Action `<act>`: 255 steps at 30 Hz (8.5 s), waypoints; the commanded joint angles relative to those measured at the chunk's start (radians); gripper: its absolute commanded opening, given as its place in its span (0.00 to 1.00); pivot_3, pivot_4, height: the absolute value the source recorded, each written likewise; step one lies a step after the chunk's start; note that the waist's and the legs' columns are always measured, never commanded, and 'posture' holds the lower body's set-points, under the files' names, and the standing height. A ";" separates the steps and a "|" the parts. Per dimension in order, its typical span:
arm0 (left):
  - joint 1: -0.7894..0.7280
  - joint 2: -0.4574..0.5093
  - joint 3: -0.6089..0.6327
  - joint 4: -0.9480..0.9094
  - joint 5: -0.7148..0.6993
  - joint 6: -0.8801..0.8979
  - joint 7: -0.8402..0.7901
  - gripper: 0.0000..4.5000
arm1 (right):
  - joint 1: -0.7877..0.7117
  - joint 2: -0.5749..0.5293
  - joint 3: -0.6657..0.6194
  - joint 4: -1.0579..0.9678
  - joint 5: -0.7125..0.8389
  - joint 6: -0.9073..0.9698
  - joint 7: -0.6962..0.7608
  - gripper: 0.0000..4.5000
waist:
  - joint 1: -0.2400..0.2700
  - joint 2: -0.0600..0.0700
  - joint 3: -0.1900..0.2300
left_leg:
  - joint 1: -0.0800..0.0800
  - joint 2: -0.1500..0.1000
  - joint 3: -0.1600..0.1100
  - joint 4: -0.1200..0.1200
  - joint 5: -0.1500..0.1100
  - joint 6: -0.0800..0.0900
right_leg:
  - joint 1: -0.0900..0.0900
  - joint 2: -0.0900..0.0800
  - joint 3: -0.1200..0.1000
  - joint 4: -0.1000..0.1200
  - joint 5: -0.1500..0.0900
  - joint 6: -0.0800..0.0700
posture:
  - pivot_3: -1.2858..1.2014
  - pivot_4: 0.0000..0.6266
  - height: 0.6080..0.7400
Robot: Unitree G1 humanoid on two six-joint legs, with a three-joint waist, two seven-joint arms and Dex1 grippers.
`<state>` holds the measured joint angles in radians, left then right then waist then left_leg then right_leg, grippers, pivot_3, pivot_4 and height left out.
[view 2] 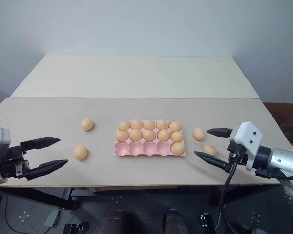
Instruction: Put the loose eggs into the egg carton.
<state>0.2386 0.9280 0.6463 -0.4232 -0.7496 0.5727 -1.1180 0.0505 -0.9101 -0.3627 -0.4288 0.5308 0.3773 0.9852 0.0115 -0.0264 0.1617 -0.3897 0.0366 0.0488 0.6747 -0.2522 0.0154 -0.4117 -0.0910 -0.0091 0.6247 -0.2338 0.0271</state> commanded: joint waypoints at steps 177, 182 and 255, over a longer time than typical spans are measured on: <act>0.179 -0.025 0.191 0.058 0.014 0.004 -0.057 1.00 | -0.120 0.048 0.001 0.090 0.033 0.122 0.113 0.99 | -0.026 -0.004 -0.001 | 0.002 0.013 0.023 -0.001 -0.001 0.000 | -0.012 0.015 0.021 0.001 0.007 -0.005 | 0.52 0.24 1.00; 0.134 -0.034 0.089 0.047 0.069 0.042 0.085 1.00 | -0.141 0.073 0.022 0.070 0.046 0.130 0.065 0.99 | -0.019 -0.004 -0.001 | 0.004 0.013 0.023 -0.001 -0.001 0.000 | -0.012 0.015 0.022 0.002 0.007 -0.005 | 0.52 0.24 1.00; -0.427 -0.084 -0.356 0.116 0.164 -0.014 0.045 0.99 | -0.092 0.117 0.034 -0.111 0.118 0.127 -0.127 1.00 | -0.018 -0.004 -0.001 | 0.000 0.012 0.021 0.001 -0.001 0.001 | -0.012 0.016 0.022 0.000 0.018 -0.001 | 0.52 0.24 1.00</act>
<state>-0.2112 0.8127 0.2137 -0.2996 -0.5570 0.5830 -1.0369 -0.0285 -0.7872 -0.3057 -0.5262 0.6328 0.5273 0.8485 -0.0060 -0.0309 0.1606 -0.3892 0.0488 0.0702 0.6755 -0.2531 0.0159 -0.4236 -0.0751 0.0128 0.6250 -0.2165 0.0263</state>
